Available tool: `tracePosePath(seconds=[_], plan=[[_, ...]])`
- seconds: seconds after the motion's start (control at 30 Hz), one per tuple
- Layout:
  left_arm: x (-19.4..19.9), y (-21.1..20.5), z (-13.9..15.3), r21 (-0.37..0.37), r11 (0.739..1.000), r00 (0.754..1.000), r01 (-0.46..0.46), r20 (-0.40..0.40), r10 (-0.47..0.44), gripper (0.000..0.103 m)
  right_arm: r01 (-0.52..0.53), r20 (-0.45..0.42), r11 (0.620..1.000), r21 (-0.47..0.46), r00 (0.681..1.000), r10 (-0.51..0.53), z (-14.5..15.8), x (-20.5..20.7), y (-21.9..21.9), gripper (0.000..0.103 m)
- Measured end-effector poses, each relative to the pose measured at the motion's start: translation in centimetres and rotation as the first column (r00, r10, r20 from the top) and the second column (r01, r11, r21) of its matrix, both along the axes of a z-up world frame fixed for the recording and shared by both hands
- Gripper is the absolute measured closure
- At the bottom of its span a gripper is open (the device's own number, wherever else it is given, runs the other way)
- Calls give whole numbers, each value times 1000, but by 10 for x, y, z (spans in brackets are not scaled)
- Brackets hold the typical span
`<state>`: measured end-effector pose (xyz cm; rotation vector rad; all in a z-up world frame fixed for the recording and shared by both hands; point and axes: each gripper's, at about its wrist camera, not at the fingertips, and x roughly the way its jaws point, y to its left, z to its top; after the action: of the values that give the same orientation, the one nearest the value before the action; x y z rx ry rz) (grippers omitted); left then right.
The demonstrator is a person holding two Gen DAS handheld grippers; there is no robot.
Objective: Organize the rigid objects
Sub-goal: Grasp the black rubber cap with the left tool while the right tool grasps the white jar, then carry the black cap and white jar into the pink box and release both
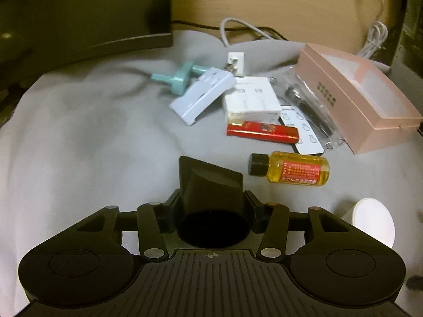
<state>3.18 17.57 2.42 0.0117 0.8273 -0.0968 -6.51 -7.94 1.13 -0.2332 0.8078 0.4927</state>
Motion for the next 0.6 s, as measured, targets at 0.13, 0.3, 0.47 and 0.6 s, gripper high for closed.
tracePosePath(seconds=[0.13, 0.3, 0.47, 0.6], plan=[[-16, -1, 1, -8, 1000, 1000, -13, 22, 13, 50, -111, 70, 994, 18, 991, 110, 12, 10, 38, 10], [-61, 3, 9, -47, 998, 993, -52, 107, 56, 50, -128, 87, 992, -1, 988, 127, 5, 46, 75, 19], [-93, -10, 17, -25, 1000, 994, -15, 108, 17, 50, -125, 18, 992, -3, 992, 125, 6, 56, 79, 48], [-115, -34, 28, -62, 995, 992, 72, 105, -66, 50, -101, 50, 995, 10, 994, 100, 23, 34, 51, 48]])
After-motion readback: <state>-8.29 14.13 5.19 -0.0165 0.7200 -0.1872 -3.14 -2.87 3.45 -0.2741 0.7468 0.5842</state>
